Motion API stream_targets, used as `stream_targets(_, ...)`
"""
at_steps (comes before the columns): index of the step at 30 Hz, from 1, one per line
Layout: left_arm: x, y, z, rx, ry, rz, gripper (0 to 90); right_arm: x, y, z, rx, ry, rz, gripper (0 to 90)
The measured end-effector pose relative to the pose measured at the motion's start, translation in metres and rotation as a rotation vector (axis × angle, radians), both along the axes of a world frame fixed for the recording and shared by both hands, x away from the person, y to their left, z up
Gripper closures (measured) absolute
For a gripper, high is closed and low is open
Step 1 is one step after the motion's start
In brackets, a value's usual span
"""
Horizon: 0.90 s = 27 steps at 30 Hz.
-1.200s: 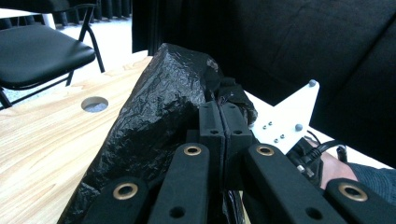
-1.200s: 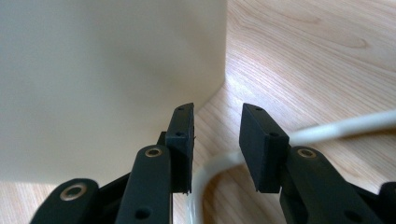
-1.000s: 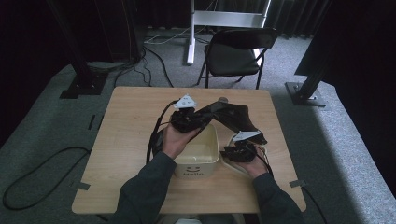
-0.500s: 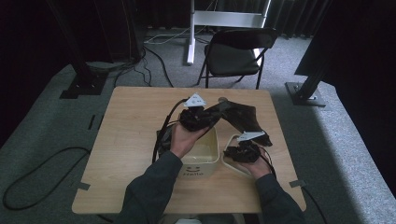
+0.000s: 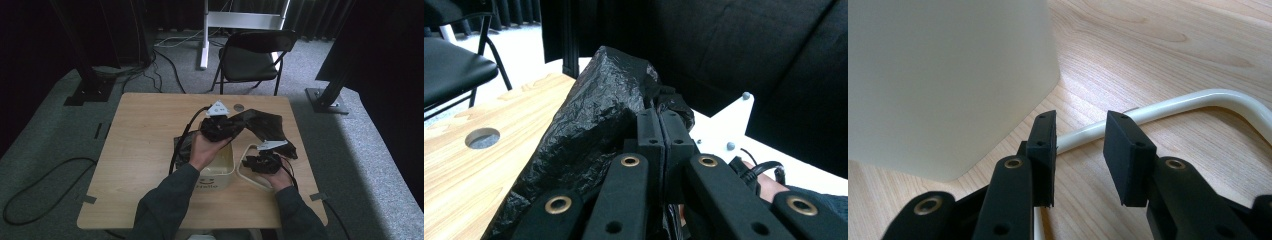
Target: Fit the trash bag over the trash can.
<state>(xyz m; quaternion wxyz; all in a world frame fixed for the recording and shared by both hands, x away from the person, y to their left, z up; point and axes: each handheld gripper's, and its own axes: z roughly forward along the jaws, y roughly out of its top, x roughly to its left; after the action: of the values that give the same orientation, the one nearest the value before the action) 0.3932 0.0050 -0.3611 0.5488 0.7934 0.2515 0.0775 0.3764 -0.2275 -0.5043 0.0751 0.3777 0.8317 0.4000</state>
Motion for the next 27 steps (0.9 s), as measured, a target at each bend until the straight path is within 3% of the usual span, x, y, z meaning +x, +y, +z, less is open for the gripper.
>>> stream_targets(19,-0.009,-0.019,0.003,-0.029,-0.006,-0.038,89.5,-0.001,-0.001,0.000,-0.001,0.007,-0.004,66.1)
stream_targets(27,-0.012,-0.030,0.002,-0.022,-0.006,-0.060,89.5,-0.001,-0.002,0.001,0.005,0.008,-0.005,66.2)
